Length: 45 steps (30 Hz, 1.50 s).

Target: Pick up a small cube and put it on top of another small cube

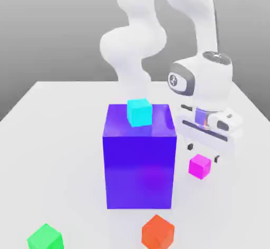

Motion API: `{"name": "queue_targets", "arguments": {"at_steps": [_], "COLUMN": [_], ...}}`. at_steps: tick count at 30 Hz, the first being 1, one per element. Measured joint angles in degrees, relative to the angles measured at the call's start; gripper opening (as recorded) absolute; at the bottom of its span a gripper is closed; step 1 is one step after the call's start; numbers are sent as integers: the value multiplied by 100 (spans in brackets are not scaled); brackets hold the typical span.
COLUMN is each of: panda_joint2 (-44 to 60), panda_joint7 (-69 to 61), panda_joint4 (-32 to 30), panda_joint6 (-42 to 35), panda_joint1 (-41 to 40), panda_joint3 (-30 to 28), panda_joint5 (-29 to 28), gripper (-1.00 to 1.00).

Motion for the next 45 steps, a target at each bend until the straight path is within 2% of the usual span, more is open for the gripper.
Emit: {"name": "queue_targets", "arguments": {"at_steps": [2,3,10,13,20,30,34,36,45], "panda_joint2": [413,594,626,135,-1107,-387,-8,188,829], "panda_joint7": [3,6,3,49,553,2094,2469,2346,617], "panda_joint4": [74,107,113,22,-125,1753,2574,2907,3711], "panda_joint6": [338,487,499,98,-975,-1366,-1556,-1730,-2731], "panda_joint1": [-202,-254,-276,-169,-292,-1305,-1609,-1872,-3664], "panda_joint3": [190,237,258,138,17,-454,-819,-1001,-1480], "panda_joint5": [-11,-20,-17,-75,-652,-2031,-2331,-2187,-556], "gripper": [0,-100,-100,-100,-100,-100,-100,-100,-100]}}
